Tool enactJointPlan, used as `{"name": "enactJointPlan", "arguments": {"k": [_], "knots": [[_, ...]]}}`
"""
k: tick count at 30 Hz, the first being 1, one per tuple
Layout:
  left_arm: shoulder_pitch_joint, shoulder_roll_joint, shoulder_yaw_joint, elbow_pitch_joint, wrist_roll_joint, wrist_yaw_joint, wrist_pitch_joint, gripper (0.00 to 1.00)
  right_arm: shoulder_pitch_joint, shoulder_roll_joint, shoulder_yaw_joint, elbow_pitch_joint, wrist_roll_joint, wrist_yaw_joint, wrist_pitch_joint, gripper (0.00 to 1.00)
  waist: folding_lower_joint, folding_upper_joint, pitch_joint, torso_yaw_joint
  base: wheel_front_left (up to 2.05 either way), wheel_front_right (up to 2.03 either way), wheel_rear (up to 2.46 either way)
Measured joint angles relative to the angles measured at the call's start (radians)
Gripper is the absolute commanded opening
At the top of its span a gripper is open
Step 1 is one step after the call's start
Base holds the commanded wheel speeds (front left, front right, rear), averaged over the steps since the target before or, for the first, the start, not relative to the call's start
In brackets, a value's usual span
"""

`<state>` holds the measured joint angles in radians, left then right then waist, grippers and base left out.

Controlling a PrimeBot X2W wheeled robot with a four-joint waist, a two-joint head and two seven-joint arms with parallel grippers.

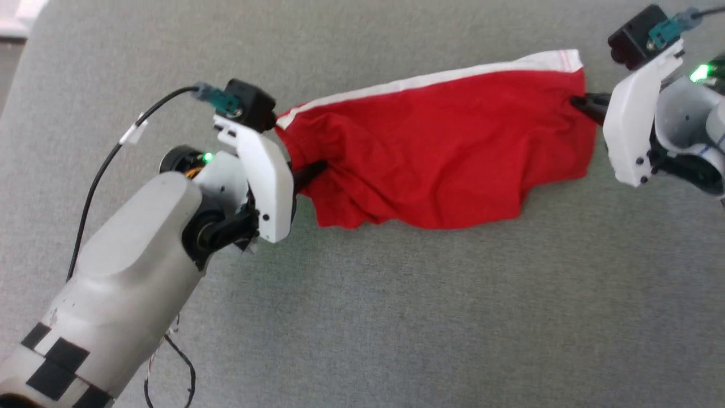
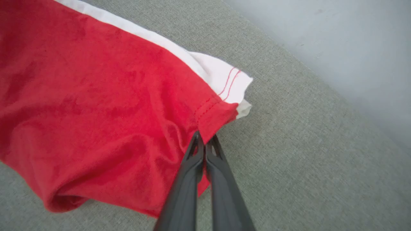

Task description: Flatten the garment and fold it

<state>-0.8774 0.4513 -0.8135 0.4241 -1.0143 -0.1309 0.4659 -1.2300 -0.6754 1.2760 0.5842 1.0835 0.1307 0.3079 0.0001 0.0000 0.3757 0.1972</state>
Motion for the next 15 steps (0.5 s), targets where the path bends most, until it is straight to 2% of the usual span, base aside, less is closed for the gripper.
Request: {"name": "enactJointPlan", "arguments": {"k": [8, 15], "knots": [[0.087, 0.041, 0.017, -0.049, -0.063, 0.002, 0.011, 0.00, 0.100, -0.097, 0.002, -0.165, 0.009, 0.001, -0.072, 0.00, -0.0003, 0.0000, -0.107, -0.045, 0.00, 0.00, 0.00], [0.169, 0.090, 0.022, -0.156, -0.122, 0.019, 0.053, 0.00, 0.223, -0.213, 0.003, -0.318, 0.047, 0.001, -0.140, 0.00, -0.0003, 0.0000, -0.188, -0.089, 0.00, 0.00, 0.00]]}}
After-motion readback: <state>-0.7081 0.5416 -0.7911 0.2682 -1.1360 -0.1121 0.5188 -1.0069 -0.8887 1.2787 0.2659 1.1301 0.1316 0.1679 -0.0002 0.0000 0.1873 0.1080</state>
